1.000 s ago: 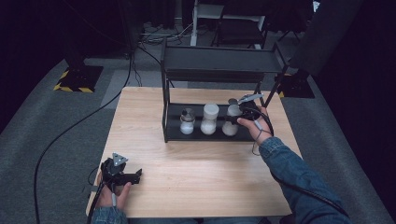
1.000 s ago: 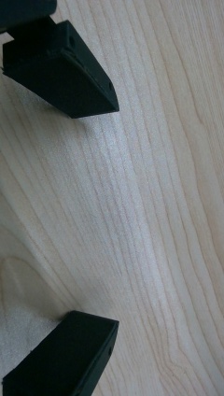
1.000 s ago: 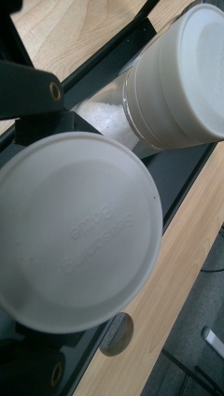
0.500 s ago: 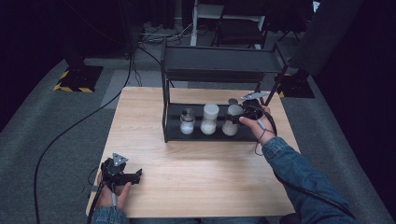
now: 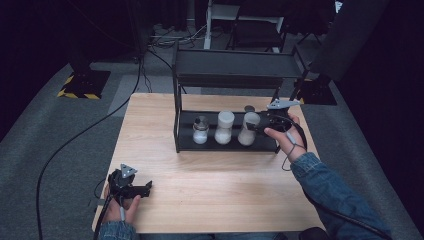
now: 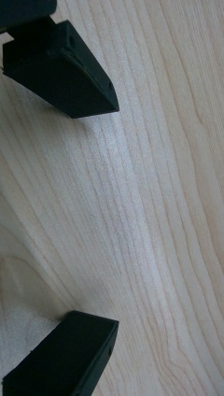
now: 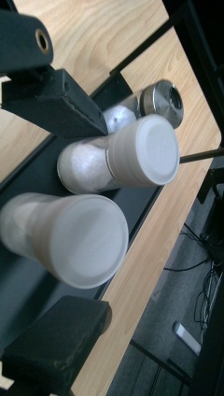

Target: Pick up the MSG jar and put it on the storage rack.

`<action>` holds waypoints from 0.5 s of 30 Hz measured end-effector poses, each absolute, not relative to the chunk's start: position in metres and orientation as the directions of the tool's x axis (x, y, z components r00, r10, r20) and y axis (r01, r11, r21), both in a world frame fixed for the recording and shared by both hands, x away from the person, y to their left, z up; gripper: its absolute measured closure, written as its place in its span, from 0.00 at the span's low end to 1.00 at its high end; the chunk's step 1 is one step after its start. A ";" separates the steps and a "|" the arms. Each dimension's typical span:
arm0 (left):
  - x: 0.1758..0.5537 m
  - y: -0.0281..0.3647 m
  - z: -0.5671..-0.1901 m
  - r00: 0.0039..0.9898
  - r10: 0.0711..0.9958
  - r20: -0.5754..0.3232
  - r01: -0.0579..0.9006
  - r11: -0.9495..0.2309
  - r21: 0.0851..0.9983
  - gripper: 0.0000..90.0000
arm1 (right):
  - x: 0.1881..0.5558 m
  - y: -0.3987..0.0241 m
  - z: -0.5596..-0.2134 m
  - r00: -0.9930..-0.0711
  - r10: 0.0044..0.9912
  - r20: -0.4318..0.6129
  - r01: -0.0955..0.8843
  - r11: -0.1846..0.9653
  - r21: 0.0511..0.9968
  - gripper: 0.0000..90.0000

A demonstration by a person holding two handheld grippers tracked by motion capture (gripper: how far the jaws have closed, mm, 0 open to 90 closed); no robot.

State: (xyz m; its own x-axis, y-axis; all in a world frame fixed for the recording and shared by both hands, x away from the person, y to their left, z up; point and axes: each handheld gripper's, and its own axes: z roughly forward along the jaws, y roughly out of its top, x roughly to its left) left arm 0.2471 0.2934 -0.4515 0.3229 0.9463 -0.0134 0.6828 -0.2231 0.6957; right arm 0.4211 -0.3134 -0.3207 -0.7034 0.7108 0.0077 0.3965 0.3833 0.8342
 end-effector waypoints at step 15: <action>0.247 0.293 -0.452 0.322 0.947 -0.014 0.683 -0.222 0.696 0.01 | 0.384 -0.335 -0.325 -0.725 0.689 0.026 0.381 0.369 0.848 0.15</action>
